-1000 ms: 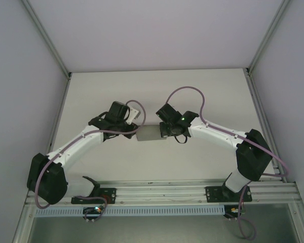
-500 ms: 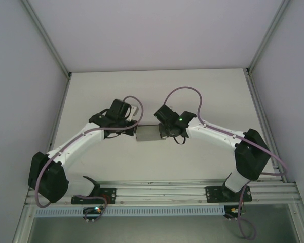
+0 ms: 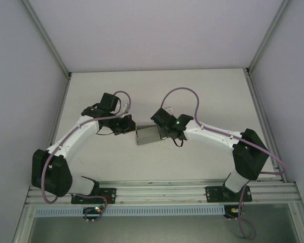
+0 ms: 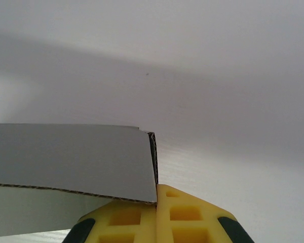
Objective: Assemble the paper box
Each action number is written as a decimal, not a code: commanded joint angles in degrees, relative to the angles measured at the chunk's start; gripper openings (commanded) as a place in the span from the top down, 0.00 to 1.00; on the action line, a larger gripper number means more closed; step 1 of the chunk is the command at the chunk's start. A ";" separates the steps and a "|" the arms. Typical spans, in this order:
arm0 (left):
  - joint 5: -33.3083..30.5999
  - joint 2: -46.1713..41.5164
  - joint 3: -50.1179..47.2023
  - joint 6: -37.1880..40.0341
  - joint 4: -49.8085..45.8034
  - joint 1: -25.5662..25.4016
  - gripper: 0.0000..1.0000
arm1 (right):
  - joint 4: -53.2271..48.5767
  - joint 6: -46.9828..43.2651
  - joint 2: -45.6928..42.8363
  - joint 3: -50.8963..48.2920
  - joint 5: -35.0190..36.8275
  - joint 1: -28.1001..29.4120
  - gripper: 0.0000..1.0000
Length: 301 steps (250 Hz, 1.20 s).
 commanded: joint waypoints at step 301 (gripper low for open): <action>8.29 3.06 -3.32 -6.37 1.21 2.95 1.00 | 8.90 -14.64 -7.71 -8.81 -8.10 -0.75 0.70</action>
